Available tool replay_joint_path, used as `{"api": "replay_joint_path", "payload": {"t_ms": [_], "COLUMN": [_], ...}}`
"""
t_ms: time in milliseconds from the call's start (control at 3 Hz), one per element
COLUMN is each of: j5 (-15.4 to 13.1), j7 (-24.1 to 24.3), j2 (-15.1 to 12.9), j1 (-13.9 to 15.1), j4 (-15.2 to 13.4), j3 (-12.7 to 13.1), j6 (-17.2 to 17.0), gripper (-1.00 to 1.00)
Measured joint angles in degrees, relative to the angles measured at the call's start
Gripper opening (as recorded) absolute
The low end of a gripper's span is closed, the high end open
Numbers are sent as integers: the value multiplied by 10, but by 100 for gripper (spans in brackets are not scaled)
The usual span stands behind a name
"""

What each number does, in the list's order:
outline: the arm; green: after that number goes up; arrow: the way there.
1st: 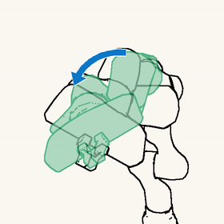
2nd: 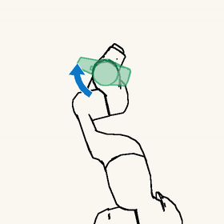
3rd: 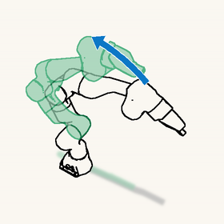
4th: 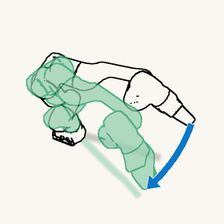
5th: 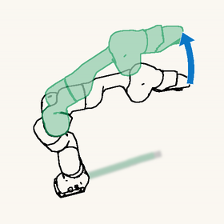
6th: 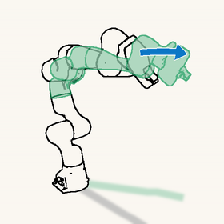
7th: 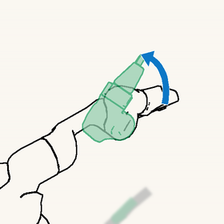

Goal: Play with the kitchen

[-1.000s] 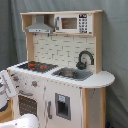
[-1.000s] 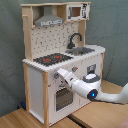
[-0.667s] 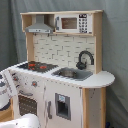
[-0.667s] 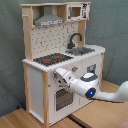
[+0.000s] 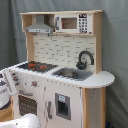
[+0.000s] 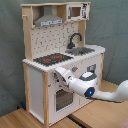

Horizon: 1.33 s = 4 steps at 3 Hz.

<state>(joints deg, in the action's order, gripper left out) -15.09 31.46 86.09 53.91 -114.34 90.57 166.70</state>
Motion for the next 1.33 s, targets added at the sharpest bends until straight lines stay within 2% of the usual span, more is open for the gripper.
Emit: {"api": "replay_joint_path", "payload": {"t_ms": [333,1333], "j5": [0,-2], "j7": [20,-187], "j2": [0,-4], "j1": [0,0], "j4": [0,-2], "j3": [-2,0], "j6": [3,7], "gripper": [-100,-100]}}
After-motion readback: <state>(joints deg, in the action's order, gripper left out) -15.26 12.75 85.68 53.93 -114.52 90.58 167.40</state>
